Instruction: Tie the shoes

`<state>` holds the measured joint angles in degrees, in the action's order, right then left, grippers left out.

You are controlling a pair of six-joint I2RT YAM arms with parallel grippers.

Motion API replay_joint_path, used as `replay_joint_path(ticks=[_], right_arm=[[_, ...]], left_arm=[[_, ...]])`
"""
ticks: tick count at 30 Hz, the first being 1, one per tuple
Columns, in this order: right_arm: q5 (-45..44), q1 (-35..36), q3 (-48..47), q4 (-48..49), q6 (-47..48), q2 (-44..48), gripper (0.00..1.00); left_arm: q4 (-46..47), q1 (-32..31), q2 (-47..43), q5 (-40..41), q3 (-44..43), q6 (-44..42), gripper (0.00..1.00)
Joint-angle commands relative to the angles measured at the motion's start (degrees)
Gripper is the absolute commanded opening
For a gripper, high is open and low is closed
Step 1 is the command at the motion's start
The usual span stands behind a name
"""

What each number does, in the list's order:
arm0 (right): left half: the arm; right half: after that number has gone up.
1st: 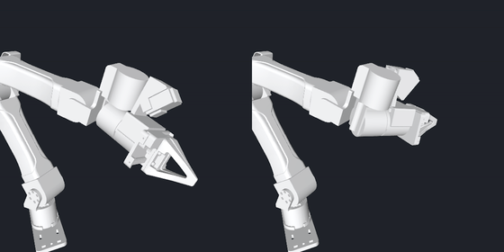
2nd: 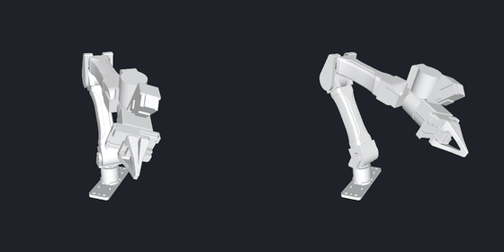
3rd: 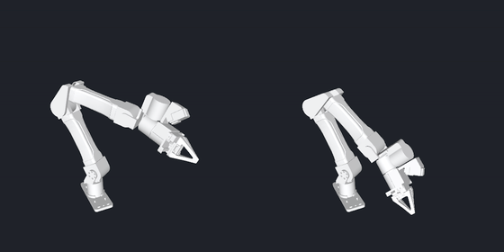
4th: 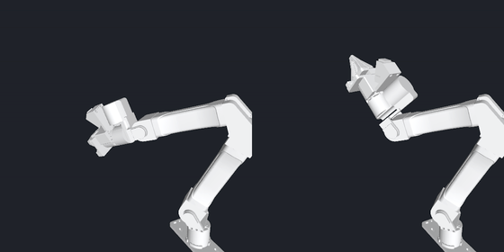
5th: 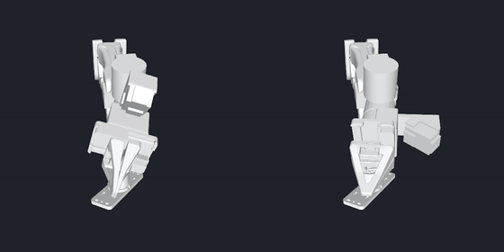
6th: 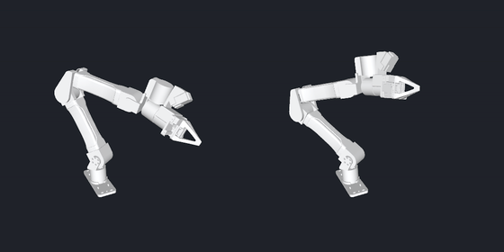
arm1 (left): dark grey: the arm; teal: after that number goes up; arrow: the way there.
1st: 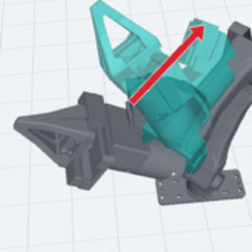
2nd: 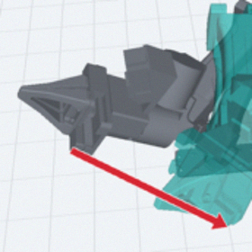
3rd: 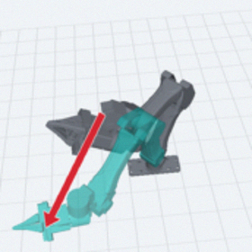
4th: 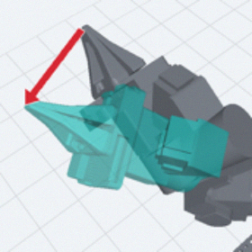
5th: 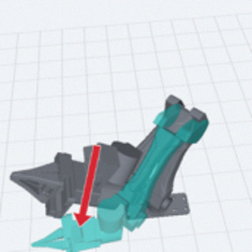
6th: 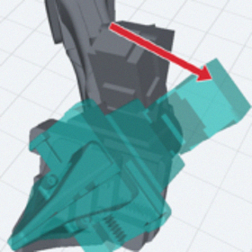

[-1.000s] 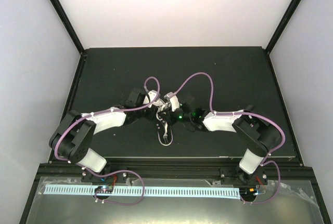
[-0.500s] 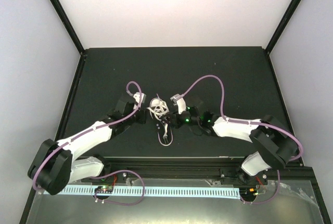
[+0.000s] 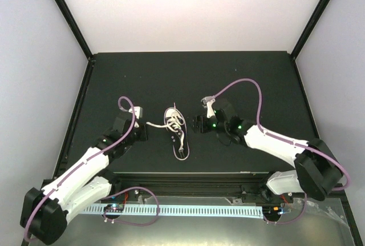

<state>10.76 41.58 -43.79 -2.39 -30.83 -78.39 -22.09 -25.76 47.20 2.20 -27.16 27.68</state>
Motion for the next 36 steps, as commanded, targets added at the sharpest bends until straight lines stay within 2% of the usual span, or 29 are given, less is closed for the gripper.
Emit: replay_joint_path(ticks=[1,8,15,18,20,23,30,36], right_arm=[[-1.4,-1.0,-9.7,-6.8,0.8,-8.4,0.79],[0.8,-1.0,-26.4,-12.6,3.6,-25.1,0.69],[4.1,-1.0,-37.1,-15.1,3.1,-36.2,0.59],[5.1,-1.1,-41.7,-17.7,2.6,-40.1,0.49],[5.2,-1.1,-42.9,-17.8,1.8,-41.5,0.46],[5.7,-1.0,-44.0,-17.8,1.0,-42.9,0.37],[4.3,-1.1,-42.7,-16.8,0.0,-41.5,0.03],[-0.9,-4.3,-33.5,-13.1,-0.3,-28.4,0.02]], left_arm=[[-5.4,1.2,-3.3,0.9,0.8,2.7,0.01],[-4.8,1.7,-4.4,-2.9,1.8,1.4,0.02],[-3.4,1.9,-5.0,-6.1,1.9,1.4,0.01],[-2.6,1.9,-4.8,-7.0,2.1,1.5,0.01],[-2.4,1.9,-4.5,-7.6,2.0,1.5,0.02],[-2.6,1.9,-4.4,-8.0,1.8,1.2,0.01],[-2.2,1.9,-4.7,-8.0,2.5,1.8,0.02],[-2.2,3.0,-4.4,-5.4,3.1,3.7,0.02]])
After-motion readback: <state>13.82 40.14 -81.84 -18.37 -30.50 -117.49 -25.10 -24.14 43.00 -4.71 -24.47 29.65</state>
